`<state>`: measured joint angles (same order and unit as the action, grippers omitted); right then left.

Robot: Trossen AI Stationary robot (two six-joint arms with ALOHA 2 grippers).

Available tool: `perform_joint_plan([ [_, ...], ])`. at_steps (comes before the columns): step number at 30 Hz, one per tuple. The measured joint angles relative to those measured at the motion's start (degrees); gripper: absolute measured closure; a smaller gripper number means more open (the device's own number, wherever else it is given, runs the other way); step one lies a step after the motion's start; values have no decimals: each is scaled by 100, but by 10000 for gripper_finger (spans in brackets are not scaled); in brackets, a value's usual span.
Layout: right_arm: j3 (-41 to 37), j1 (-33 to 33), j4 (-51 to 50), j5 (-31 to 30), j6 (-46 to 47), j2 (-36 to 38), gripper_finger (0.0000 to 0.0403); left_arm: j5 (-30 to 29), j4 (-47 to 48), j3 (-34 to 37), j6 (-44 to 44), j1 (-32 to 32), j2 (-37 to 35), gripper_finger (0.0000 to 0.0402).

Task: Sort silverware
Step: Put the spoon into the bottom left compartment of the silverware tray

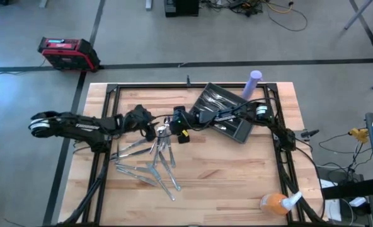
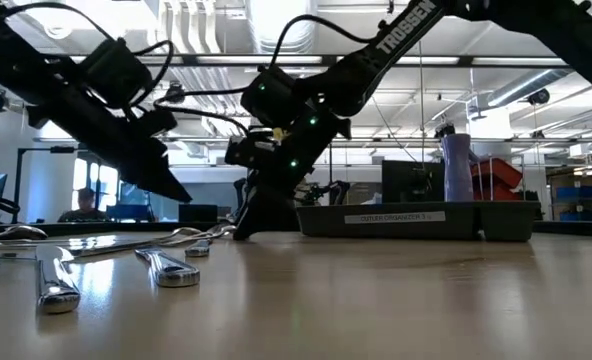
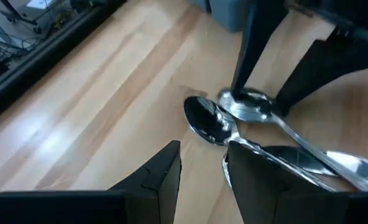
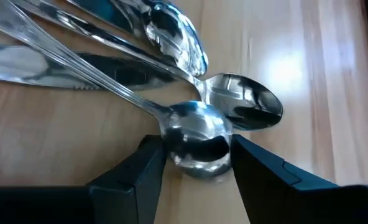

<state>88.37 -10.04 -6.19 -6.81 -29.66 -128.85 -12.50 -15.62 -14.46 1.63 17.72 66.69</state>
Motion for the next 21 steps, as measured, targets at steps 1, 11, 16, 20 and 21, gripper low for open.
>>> perform_joint_plan([
  [1, 41, 0, -32, -47, -22, -49, 247, 2, -9, 2, 0, 0, 90, 283],
  [11, 346, -33, -596, -188, -20, -118, 392, 300, -786, 0, -166, -2, 905, 283],
  [16, 729, 41, -1457, -379, 29, -123, 400, 242, -1028, 0, -259, 0, 1217, 283],
  [20, 979, 145, -1952, -394, 192, -125, 398, 114, -1683, -2, -454, 17, 1557, 283],
  [21, 1018, 171, -1988, -389, 275, -123, 400, 114, -1881, -12, -485, 17, 1672, 283],
])
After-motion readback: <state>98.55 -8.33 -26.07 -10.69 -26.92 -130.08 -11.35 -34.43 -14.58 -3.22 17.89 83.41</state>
